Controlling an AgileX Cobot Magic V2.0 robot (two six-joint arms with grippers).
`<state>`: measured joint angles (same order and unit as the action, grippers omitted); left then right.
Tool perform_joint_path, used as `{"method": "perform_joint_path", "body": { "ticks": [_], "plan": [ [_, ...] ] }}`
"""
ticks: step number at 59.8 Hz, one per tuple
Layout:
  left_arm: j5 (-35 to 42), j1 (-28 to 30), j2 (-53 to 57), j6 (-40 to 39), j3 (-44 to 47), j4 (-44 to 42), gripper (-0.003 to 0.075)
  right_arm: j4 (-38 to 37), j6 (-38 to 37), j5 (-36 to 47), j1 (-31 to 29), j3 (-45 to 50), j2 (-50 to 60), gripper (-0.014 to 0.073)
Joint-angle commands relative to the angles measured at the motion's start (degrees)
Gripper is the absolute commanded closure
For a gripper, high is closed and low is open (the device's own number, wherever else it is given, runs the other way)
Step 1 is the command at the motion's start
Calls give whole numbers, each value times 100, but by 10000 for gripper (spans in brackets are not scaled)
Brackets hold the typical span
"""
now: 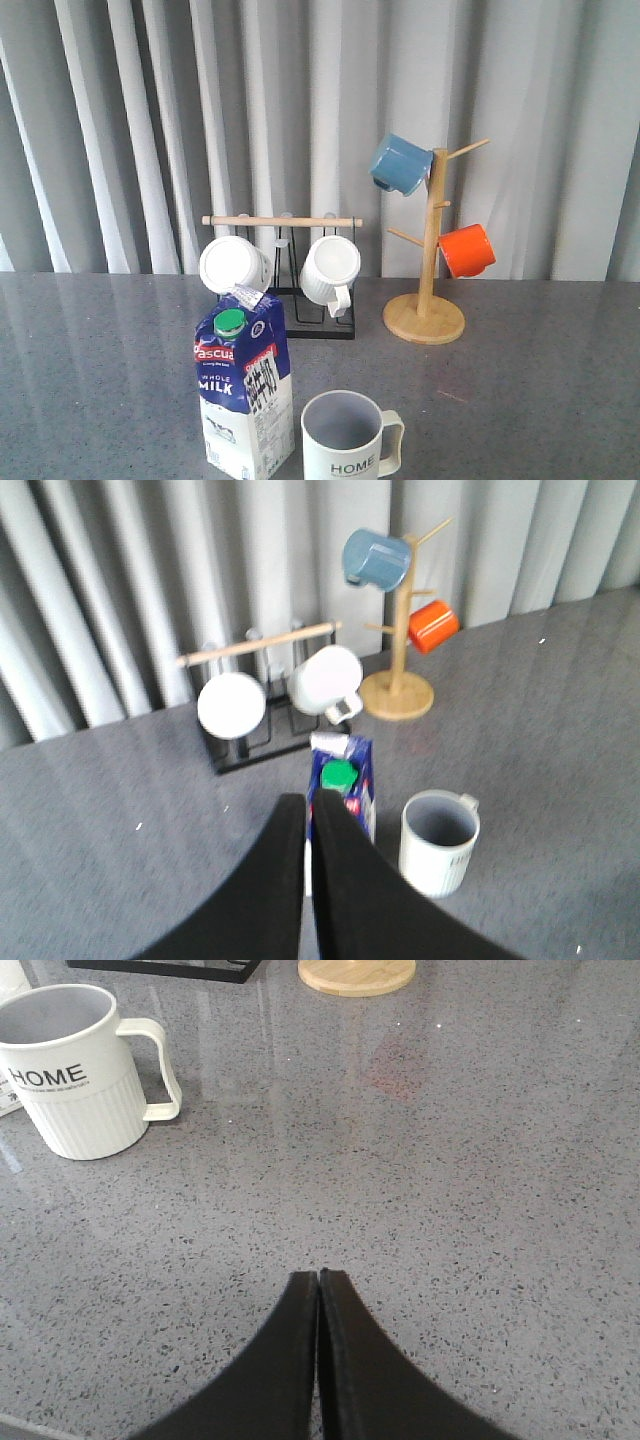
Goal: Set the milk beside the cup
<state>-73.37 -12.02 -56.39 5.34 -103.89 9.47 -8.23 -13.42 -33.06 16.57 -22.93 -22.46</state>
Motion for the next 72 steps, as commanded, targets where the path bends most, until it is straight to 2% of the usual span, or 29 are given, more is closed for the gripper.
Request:
{"method": "perform_joint_path", "body": {
  "ticks": [1,11,24,33,44,48,55,65,72],
  "plan": [
    [269,-12,539,-60,640,-63,728,-99,-4,374,-17,-148,-43,598],
    [576,-12,1564,-60,2160,-51,728,-99,-4,374,-17,-148,-43,598],
    [524,-12,2354,-60,3421,-57,727,-99,-4,374,-17,-148,-43,598],
    [480,-12,2590,-60,3882,-63,727,-99,-4,374,-17,-148,-43,598],
    [658,-12,2639,-45,3981,-296,727,-99,-4,374,-17,-148,-43,598],
    [1119,-12,2674,-45,4120,-263,727,-99,-4,369,-17,-148,-43,598],
    [2618,1,3003,59,4947,-313,727,-99,-4,369,-17,-148,-43,598],
    [5234,313,4066,92,7125,-266,727,-99,-4,369,-17,-148,-43,598],
    [6152,721,4858,92,8503,-196,726,-99,-4,369,-17,-148,-43,598]
  ]
}}
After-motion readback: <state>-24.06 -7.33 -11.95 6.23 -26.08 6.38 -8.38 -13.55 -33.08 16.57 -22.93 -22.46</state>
